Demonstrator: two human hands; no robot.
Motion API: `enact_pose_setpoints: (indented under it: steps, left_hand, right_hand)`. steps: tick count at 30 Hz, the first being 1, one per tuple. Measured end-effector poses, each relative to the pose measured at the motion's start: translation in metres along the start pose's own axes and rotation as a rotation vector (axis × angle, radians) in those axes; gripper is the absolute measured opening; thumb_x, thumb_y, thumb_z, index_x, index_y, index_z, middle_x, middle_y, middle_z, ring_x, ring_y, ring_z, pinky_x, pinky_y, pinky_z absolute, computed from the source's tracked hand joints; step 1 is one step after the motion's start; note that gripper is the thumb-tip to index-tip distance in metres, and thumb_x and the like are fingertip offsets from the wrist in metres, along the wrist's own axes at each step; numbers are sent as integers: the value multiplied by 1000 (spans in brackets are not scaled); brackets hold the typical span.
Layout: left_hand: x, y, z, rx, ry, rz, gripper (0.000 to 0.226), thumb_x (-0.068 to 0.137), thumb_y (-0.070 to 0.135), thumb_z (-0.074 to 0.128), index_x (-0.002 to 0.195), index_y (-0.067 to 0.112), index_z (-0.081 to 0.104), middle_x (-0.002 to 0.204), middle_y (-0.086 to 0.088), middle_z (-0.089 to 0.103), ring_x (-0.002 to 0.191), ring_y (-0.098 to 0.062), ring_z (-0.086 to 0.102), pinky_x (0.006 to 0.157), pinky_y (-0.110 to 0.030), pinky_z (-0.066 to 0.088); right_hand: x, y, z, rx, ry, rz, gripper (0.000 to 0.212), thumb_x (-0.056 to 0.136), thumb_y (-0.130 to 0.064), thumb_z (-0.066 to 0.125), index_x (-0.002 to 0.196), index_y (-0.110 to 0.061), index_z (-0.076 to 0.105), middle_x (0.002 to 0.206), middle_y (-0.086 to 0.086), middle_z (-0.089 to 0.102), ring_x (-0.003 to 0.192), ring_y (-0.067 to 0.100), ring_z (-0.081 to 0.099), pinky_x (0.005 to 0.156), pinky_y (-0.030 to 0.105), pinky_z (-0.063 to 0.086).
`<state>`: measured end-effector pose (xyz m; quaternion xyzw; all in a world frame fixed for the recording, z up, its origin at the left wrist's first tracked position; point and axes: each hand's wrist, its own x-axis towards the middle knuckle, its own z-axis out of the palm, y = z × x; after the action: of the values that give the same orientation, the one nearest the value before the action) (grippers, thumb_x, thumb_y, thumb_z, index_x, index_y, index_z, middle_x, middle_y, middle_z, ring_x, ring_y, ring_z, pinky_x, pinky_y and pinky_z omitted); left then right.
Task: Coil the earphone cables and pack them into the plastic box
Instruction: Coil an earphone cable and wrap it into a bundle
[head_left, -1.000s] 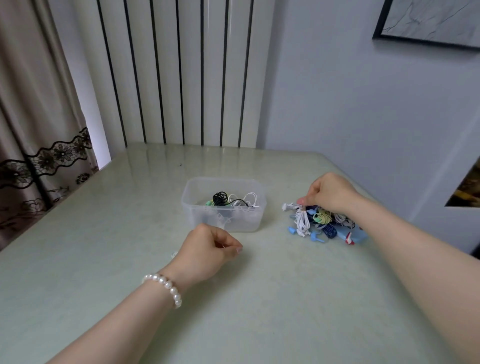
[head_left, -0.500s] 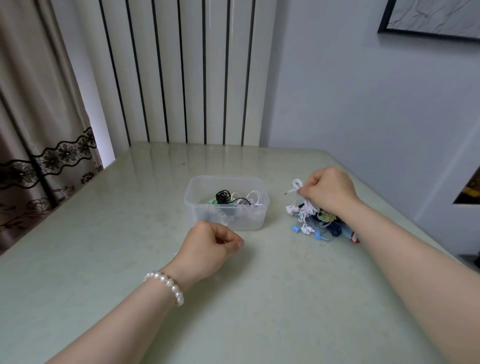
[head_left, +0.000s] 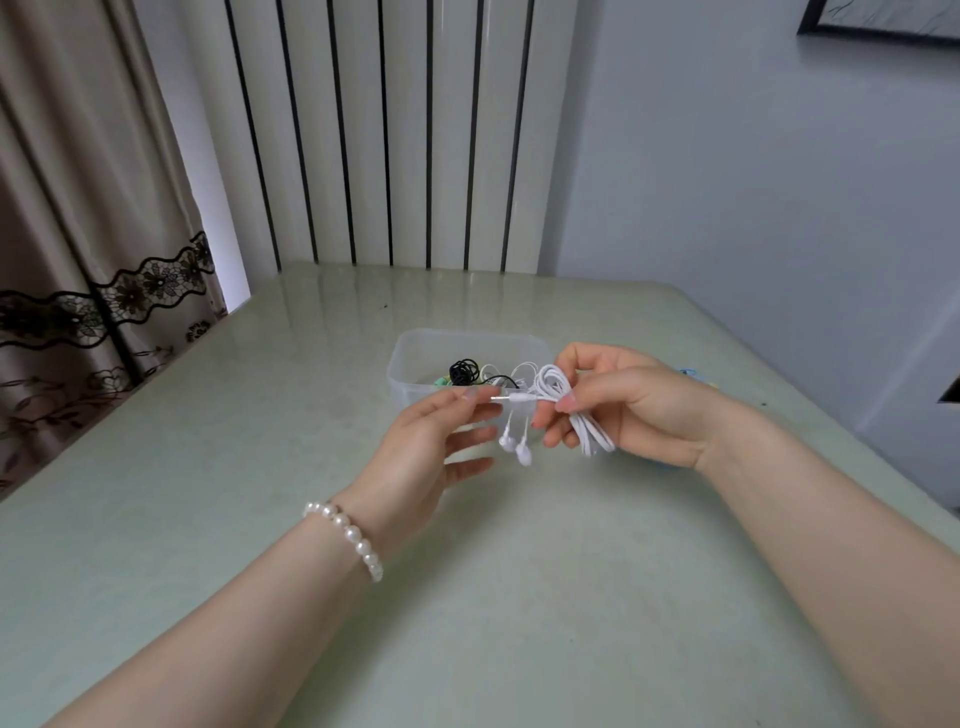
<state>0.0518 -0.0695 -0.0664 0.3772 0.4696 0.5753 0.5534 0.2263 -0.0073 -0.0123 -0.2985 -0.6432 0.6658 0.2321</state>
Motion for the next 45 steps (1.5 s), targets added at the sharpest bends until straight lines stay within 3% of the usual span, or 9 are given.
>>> enact_pose_setpoints:
  steps: [8,15,20,23,26,30,33,37,45]
  left_hand:
    - [-10,2,6,-165,-322,-218,28,94,12,40,112,3,59,97,-13,66,72,-23,67,72,-34,57]
    - [-12,-4,11,-297,-276,-345,19,92,5,41,92,4,60,70,-11,65,64,-23,70,58,-31,59]
    - [-8,-8,8,-169,-148,-190,14,90,-3,46,91,3,59,65,-8,63,54,-12,64,50,-19,52]
    - [-8,-10,6,-45,-87,-93,10,86,-3,53,93,4,55,66,-9,65,52,-13,63,45,-18,48]
    - [-9,-12,8,30,-103,-95,14,81,1,60,94,1,54,65,-7,67,53,-14,65,44,-19,47]
    - [-12,-12,8,75,-101,-88,25,63,20,68,77,3,56,59,-6,67,52,-12,64,44,-17,48]
    - [-13,-10,9,99,-113,-97,24,66,26,65,73,3,61,62,-9,69,54,-12,66,46,-17,51]
    - [-10,-5,4,84,-143,-149,24,92,15,48,88,-3,64,72,-15,71,63,-18,70,56,-21,56]
    - [-10,4,-4,170,-227,-153,22,94,-1,41,103,-7,60,81,-14,71,72,-17,70,68,-24,57]
  right_hand:
    - [-1,27,-3,190,74,-21,24,65,4,53,82,-12,48,63,15,64,57,25,60,60,30,50]
    - [-1,39,-4,257,161,-93,26,60,5,48,79,-12,47,58,12,57,54,22,54,57,31,41]
    - [-6,38,-3,156,165,-6,17,62,-7,57,72,-11,44,61,13,56,51,24,50,52,29,43]
    - [-11,39,4,-80,210,88,49,54,-33,82,86,-16,49,77,9,60,48,23,48,51,29,39]
    - [-13,41,17,-213,198,5,62,52,-41,72,110,-27,54,91,1,59,55,18,55,57,27,46]
    - [-10,47,31,-331,189,-165,21,65,-12,77,84,-18,70,67,-7,67,59,4,58,50,21,48]
    - [-7,50,34,-341,280,-171,18,68,0,75,75,-16,71,59,-8,65,52,4,55,46,20,46]
    - [-6,53,35,-381,379,-155,14,70,-3,75,80,-13,73,65,-2,65,54,7,52,46,18,45]
    - [-3,54,40,-388,445,-208,8,71,-9,75,72,-16,72,60,0,61,39,1,43,42,12,38]
